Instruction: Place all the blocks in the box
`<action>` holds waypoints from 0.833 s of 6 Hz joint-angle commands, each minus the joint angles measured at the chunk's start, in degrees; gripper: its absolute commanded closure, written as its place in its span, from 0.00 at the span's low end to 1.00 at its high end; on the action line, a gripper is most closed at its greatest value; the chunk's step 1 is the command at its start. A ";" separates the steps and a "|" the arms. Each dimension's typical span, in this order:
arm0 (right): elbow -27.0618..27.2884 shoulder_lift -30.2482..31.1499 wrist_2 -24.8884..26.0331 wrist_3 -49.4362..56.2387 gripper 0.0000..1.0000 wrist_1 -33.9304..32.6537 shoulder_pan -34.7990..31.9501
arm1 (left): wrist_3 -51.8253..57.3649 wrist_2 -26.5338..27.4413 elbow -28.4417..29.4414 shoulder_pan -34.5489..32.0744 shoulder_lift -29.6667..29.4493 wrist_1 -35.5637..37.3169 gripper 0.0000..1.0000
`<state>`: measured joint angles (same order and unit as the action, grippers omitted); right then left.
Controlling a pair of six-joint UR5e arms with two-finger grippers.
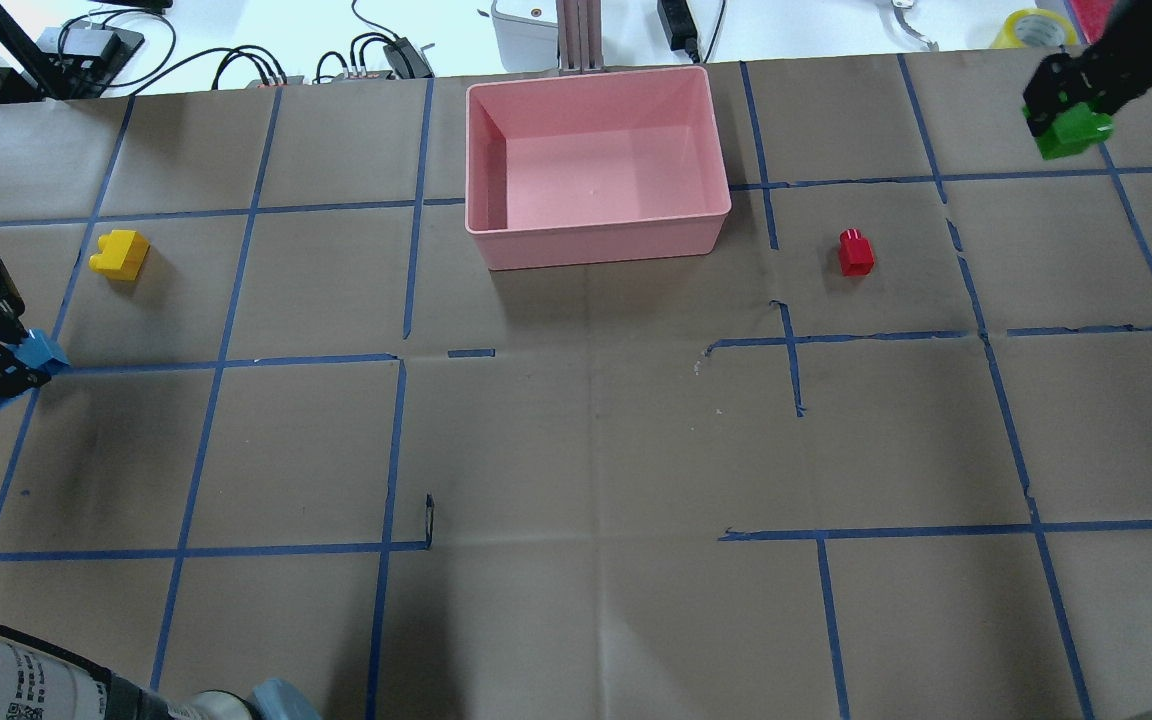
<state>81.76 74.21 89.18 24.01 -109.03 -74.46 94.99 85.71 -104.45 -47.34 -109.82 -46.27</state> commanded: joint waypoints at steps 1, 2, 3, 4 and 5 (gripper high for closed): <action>-7.90 -6.49 -1.46 -11.13 0.91 1.89 -12.49 | -16.49 -0.02 13.32 -5.80 0.92 -13.59 0.87; -12.11 -11.14 -6.08 -17.44 0.91 1.71 -17.42 | -27.56 -0.02 18.97 -8.88 0.92 -19.41 0.86; -15.72 -15.80 -10.13 -22.90 0.91 0.93 -21.73 | -36.98 -0.10 23.02 -12.39 0.75 -22.00 0.86; -19.24 -20.11 -13.04 -26.87 0.91 0.05 -24.56 | -48.99 -0.02 25.24 -15.47 0.83 -24.02 0.86; -21.71 -22.76 -14.55 -27.17 0.84 -2.57 -25.20 | -62.16 0.07 26.31 -18.81 1.01 -25.96 0.86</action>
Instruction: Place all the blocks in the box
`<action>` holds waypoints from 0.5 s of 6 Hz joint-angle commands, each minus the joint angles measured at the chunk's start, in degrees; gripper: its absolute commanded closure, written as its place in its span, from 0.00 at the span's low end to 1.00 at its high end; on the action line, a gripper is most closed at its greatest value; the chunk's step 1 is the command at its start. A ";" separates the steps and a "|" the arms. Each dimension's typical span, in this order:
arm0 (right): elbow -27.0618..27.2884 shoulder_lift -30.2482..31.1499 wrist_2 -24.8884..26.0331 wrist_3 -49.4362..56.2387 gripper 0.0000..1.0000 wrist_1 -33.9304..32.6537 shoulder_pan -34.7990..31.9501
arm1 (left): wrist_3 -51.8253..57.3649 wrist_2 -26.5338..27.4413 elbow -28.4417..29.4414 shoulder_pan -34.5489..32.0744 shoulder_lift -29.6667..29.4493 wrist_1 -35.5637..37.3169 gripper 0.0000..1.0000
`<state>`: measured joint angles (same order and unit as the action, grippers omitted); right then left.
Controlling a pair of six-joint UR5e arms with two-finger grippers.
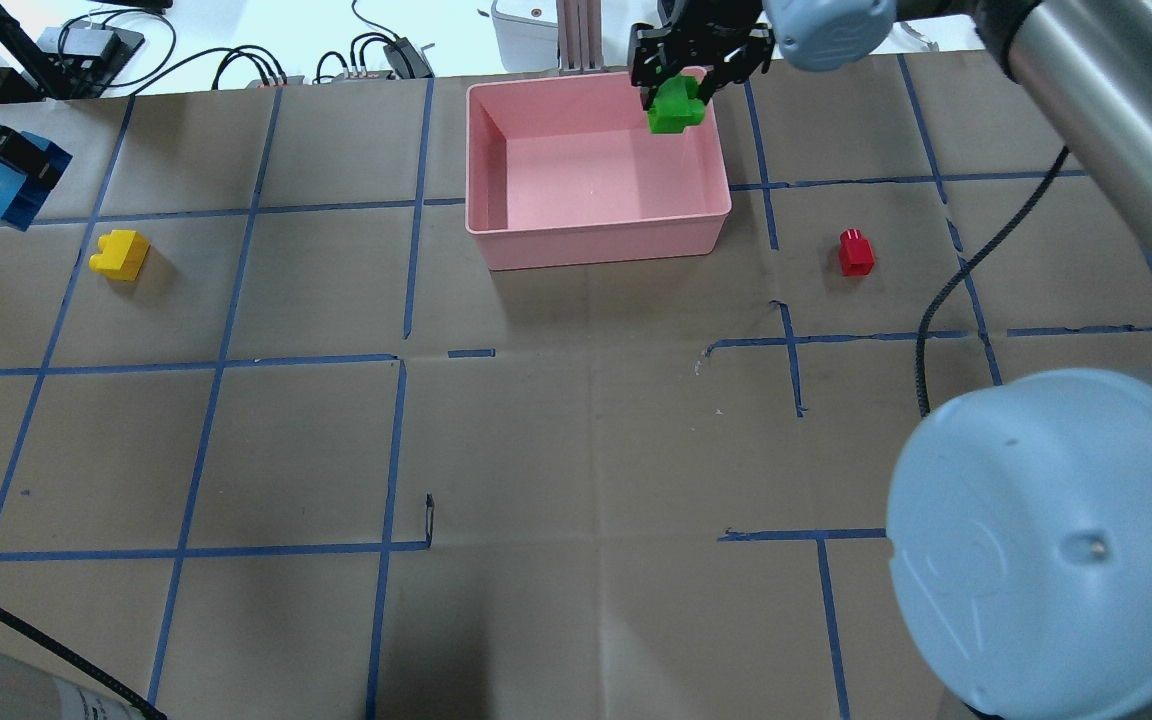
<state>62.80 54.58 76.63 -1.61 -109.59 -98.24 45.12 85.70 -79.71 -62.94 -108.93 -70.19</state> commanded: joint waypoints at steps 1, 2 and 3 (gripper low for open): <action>-3.56 -3.86 -2.35 -1.29 0.38 -2.47 -1.69 | -23.73 0.08 1.92 -6.54 0.56 -4.93 0.86; -3.48 -3.96 -2.27 -0.68 0.01 -2.73 -1.69 | -28.02 0.25 2.01 -9.28 0.13 -5.04 0.86; -3.39 -4.04 -1.84 -0.59 0.01 -2.65 -1.69 | -32.59 -0.09 3.32 -11.65 -1.36 -5.13 0.86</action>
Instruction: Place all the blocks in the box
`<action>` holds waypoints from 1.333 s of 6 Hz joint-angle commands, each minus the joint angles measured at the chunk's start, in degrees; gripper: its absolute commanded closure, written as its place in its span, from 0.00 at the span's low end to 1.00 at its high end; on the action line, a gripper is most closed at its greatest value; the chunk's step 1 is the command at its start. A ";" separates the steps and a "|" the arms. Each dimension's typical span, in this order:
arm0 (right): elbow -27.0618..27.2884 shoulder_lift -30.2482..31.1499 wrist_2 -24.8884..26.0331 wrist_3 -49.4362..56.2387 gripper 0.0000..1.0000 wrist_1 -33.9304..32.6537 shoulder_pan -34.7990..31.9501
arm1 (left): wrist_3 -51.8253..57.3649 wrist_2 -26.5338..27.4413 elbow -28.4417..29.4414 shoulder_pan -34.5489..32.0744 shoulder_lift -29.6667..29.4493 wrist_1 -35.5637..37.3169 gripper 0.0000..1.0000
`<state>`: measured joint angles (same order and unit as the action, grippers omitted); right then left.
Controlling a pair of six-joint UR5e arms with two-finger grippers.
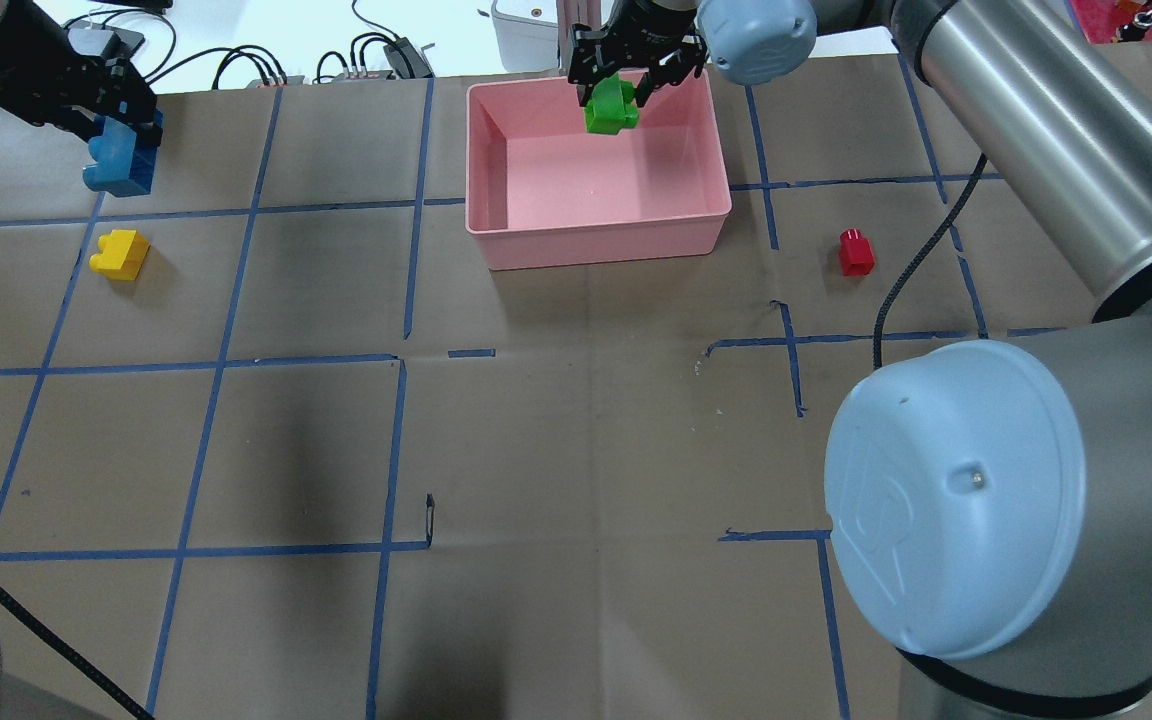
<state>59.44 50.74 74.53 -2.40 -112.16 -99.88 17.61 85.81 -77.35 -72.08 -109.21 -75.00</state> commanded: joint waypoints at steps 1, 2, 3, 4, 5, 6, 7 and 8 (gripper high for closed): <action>0.15 0.06 0.52 0.29 0.00 0.09 0.12 | -7.39 -0.20 3.41 -5.41 -3.27 -1.19 0.86; 0.84 0.67 0.87 0.38 0.00 0.44 0.65 | -12.55 -0.20 7.87 -9.52 -6.51 -1.37 0.86; 1.37 2.68 1.49 3.77 0.00 1.06 3.00 | -18.17 -0.12 12.88 -14.35 -10.28 -2.33 0.86; 3.21 5.75 6.10 8.68 0.01 4.72 5.98 | -22.92 -0.11 17.80 -18.14 -14.76 -3.21 0.86; 5.49 8.65 10.07 12.21 0.01 7.28 9.06 | -27.84 -0.03 21.94 -21.31 -18.89 -3.48 0.86; 9.77 11.37 12.63 15.20 0.01 7.39 12.57 | -31.72 0.23 25.20 -24.13 -22.24 -3.40 0.86; 16.60 13.75 12.65 16.45 0.01 3.65 15.13 | -34.54 0.15 28.36 -26.68 -26.19 -3.05 0.87; 23.28 14.04 12.83 16.64 0.01 -5.09 16.37 | -36.57 0.41 30.31 -28.97 -30.05 -2.00 0.87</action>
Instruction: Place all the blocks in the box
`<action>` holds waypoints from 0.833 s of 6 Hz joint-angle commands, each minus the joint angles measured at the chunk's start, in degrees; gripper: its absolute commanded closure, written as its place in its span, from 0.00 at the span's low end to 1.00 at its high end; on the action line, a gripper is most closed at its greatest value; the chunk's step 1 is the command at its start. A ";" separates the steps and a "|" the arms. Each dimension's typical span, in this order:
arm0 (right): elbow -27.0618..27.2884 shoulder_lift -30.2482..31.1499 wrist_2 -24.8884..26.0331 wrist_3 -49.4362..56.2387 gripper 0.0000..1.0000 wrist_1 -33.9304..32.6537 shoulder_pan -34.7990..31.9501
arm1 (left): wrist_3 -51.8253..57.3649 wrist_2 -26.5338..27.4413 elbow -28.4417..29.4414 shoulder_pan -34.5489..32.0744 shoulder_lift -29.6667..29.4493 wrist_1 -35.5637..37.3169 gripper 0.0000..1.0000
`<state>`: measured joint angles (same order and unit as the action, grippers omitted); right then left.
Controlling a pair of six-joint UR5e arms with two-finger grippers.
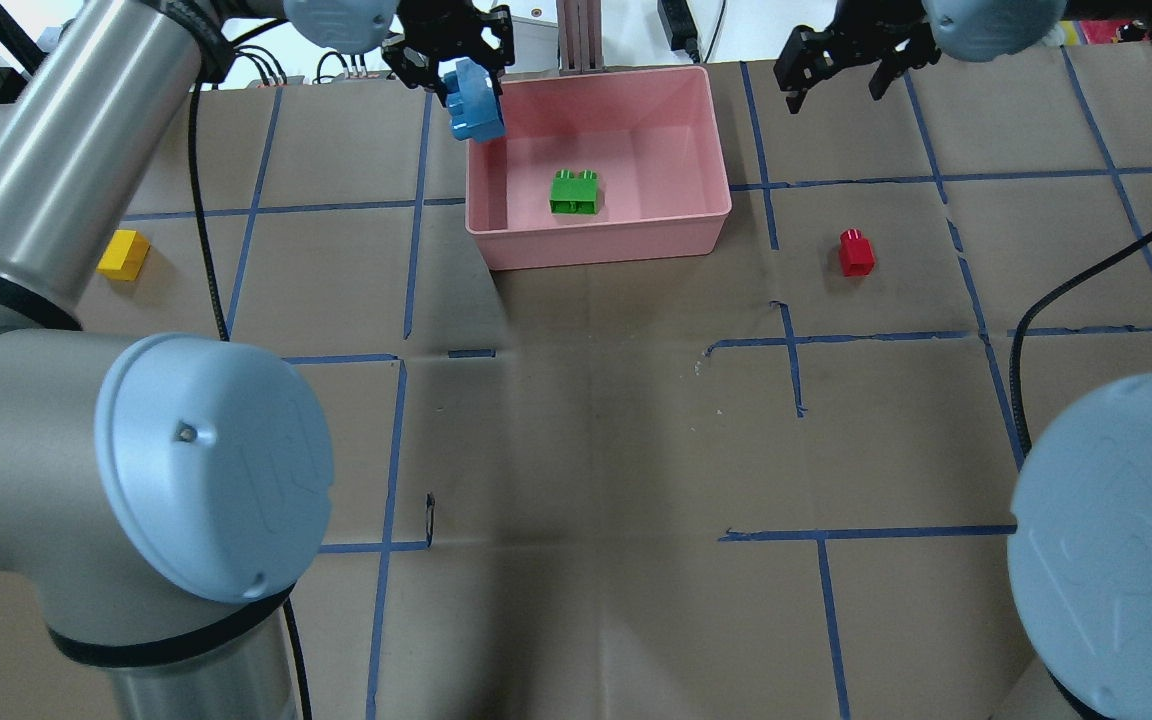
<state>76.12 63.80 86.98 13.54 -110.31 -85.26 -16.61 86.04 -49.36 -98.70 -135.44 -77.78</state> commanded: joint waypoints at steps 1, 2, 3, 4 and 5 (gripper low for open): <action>11.81 0.89 0.64 0.43 0.01 -12.85 1.68 | -3.51 0.79 1.90 -3.77 -6.73 4.09 0.87; 14.73 0.10 0.73 0.26 0.01 -16.65 1.76 | -4.04 5.06 1.46 -4.30 -7.89 5.34 0.80; 16.85 -1.73 3.17 0.08 0.02 -20.52 1.85 | -4.05 5.54 1.37 -4.31 -7.65 5.35 0.25; 18.09 -2.79 5.63 -0.09 0.03 -23.34 1.85 | -4.31 5.63 1.72 -4.22 -6.69 5.35 0.02; 18.88 -4.46 6.09 -0.10 0.03 -24.50 2.98 | -4.05 5.37 2.42 -3.70 -4.50 5.01 0.01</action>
<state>93.98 60.85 92.06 13.50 -133.07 -83.05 -20.76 91.46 -47.49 -102.75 -141.63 -72.57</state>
